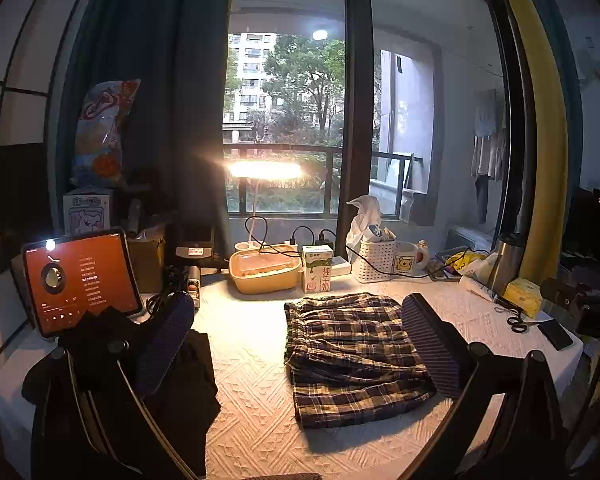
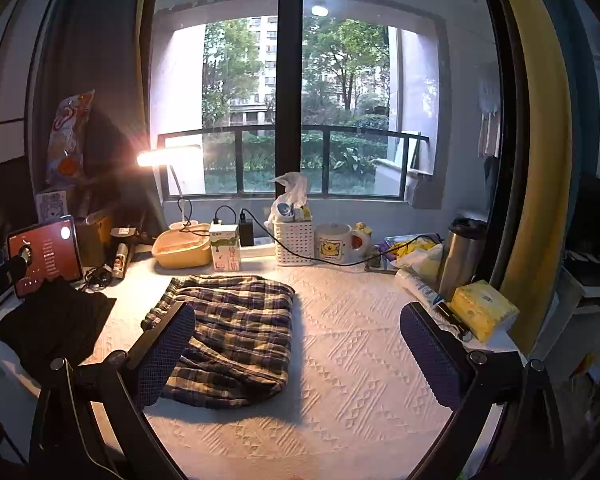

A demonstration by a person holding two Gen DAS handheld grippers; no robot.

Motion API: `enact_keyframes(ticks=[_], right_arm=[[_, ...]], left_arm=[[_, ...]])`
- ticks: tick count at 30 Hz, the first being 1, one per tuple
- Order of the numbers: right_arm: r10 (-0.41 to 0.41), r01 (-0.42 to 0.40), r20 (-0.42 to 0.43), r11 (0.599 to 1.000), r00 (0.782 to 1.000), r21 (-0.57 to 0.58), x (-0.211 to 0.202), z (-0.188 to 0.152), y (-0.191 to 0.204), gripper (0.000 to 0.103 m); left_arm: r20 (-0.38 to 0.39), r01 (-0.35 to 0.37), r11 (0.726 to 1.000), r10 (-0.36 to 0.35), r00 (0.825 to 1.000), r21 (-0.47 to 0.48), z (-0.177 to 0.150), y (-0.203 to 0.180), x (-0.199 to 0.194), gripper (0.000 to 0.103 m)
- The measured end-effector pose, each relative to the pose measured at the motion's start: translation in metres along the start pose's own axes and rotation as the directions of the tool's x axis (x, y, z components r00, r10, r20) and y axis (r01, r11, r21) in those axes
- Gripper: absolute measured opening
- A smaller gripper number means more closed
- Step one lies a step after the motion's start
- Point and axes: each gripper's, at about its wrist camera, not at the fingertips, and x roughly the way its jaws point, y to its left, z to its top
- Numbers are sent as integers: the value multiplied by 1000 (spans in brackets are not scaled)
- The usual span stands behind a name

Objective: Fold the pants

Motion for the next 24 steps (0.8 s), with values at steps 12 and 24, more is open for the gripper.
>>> enact_keyframes(ticks=[12, 24], right_arm=[[5, -5, -4, 1000, 1000, -4, 0, -1, 1, 103], [3, -3, -7, 1000, 1000, -5, 1, -1, 0, 103]], left_arm=[[-5, 7, 1000, -7, 1000, 3, -1, 0, 1, 102], [-10, 25, 1000, -25, 1000, 4, -2, 0, 2, 102]])
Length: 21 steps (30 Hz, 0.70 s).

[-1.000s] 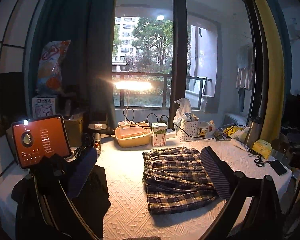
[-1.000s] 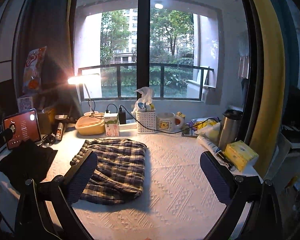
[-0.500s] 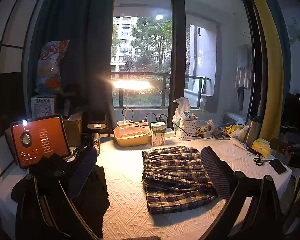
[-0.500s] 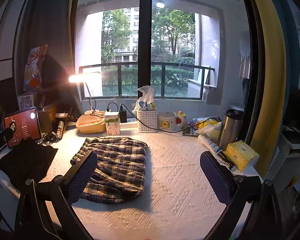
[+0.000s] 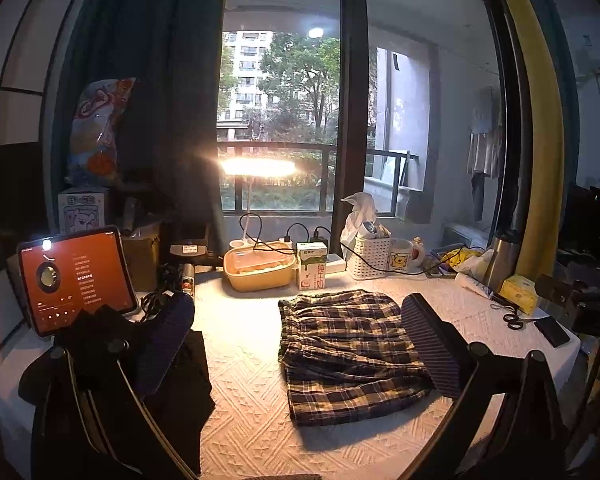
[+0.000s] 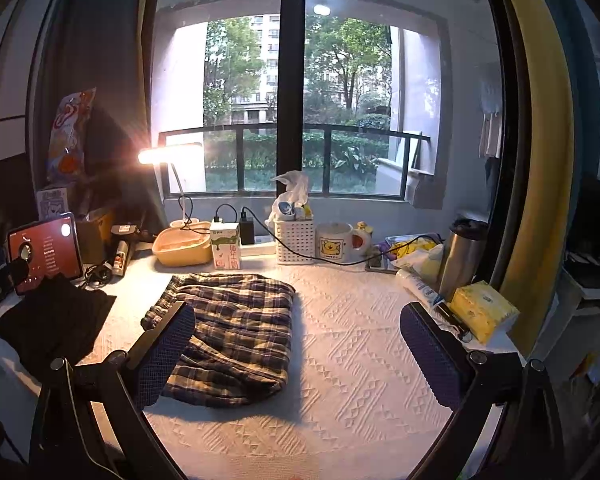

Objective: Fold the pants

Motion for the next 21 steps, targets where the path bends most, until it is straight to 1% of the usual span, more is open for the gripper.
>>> enact_keyframes(ticks=[21], right_arm=[[3, -3, -3, 1000, 1000, -4, 0, 0, -3, 103]], left_arm=[[2, 2, 1000, -2, 1000, 0, 0, 0, 0, 102]])
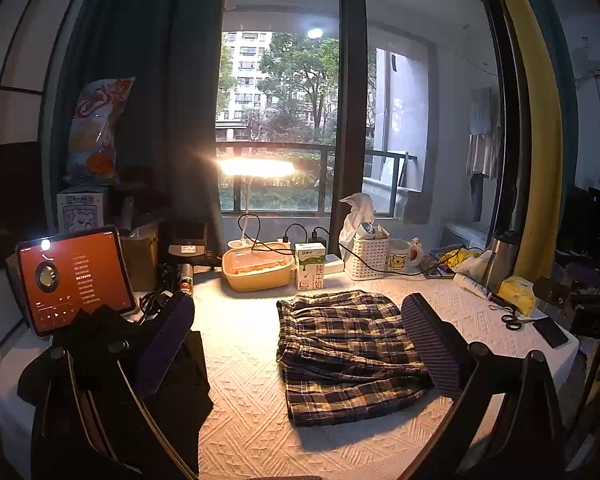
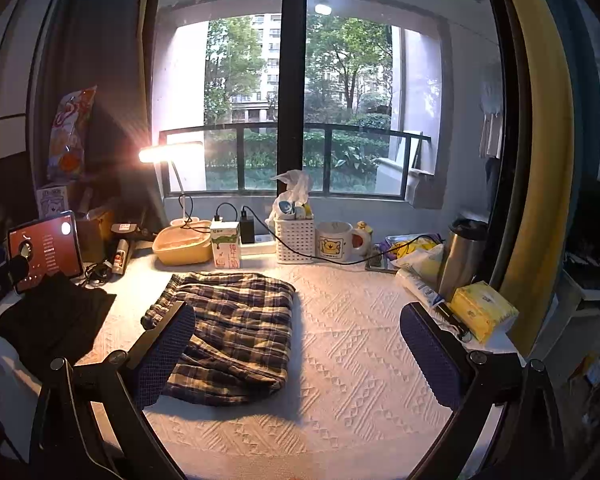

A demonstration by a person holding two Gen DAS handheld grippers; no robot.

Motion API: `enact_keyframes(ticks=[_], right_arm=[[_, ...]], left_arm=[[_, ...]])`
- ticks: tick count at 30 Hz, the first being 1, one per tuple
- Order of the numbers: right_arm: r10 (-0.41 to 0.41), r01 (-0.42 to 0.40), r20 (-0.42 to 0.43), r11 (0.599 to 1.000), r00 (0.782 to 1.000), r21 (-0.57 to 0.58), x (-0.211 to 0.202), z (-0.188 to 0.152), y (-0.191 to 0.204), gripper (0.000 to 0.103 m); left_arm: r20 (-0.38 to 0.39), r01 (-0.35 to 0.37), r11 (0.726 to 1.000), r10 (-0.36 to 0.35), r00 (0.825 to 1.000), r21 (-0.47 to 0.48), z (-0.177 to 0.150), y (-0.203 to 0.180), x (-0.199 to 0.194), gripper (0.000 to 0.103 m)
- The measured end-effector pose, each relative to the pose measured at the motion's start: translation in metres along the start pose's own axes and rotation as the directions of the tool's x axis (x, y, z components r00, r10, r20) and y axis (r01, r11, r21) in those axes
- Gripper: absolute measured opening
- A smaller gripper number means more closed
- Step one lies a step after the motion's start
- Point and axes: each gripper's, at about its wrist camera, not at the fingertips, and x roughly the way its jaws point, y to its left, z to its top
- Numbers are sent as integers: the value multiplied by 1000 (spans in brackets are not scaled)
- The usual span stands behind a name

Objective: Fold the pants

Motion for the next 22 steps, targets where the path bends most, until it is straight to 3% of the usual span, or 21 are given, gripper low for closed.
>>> enact_keyframes(ticks=[22], right_arm=[[1, -1, 1, 1000, 1000, -2, -1, 0, 0, 103]], left_arm=[[-1, 3, 1000, -3, 1000, 2, 0, -1, -2, 102]])
